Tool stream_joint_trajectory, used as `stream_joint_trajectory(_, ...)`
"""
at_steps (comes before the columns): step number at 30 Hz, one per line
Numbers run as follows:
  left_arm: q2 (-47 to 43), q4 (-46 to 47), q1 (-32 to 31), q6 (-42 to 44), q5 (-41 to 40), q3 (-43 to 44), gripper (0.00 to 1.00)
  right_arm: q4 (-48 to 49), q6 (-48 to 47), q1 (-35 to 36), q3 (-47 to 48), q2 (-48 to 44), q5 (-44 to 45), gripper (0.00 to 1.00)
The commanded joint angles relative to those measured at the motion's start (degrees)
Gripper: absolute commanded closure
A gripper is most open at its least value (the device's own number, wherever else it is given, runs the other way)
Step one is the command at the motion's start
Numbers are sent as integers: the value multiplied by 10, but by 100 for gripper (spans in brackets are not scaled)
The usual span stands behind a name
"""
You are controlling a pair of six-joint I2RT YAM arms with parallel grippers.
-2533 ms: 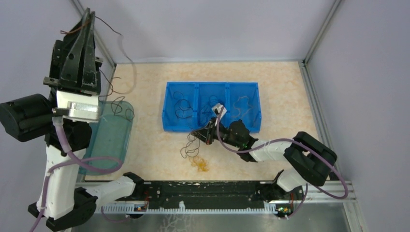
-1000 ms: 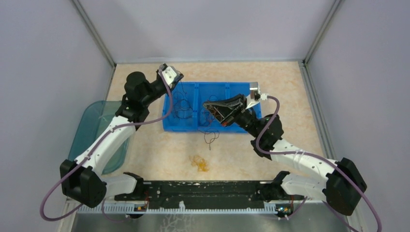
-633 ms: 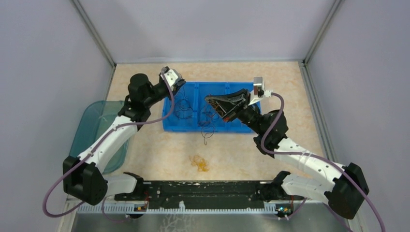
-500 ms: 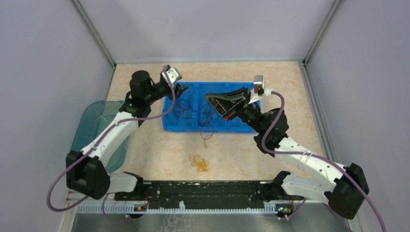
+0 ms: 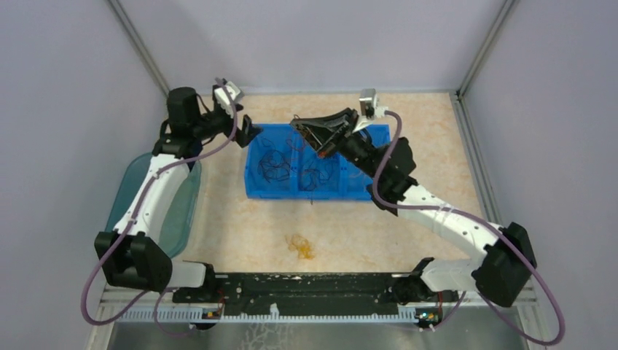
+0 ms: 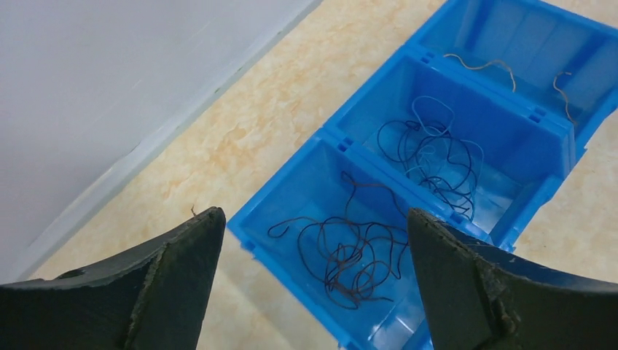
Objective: Untangle the cables
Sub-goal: Place the cable in the bin.
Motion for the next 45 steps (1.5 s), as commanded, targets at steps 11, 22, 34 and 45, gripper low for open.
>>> stream_joint_trajectory(11, -55, -216, 175, -113, -60, 153, 0, 57, -20, -19, 241, 277, -6, 100)
stream_joint_trajectory(22, -92, -214, 203, -119, -26, 138, 0, -216, -188, -17, 346, 431, 66, 100)
stream_joint_trajectory(34, -99, -219, 204, -98, 14, 140, 0, -526, -338, 22, 459, 484, 265, 80)
stream_joint_trajectory(45, -99, -239, 204, -84, 5, 155, 0, -500, -326, 30, 408, 378, 309, 1)
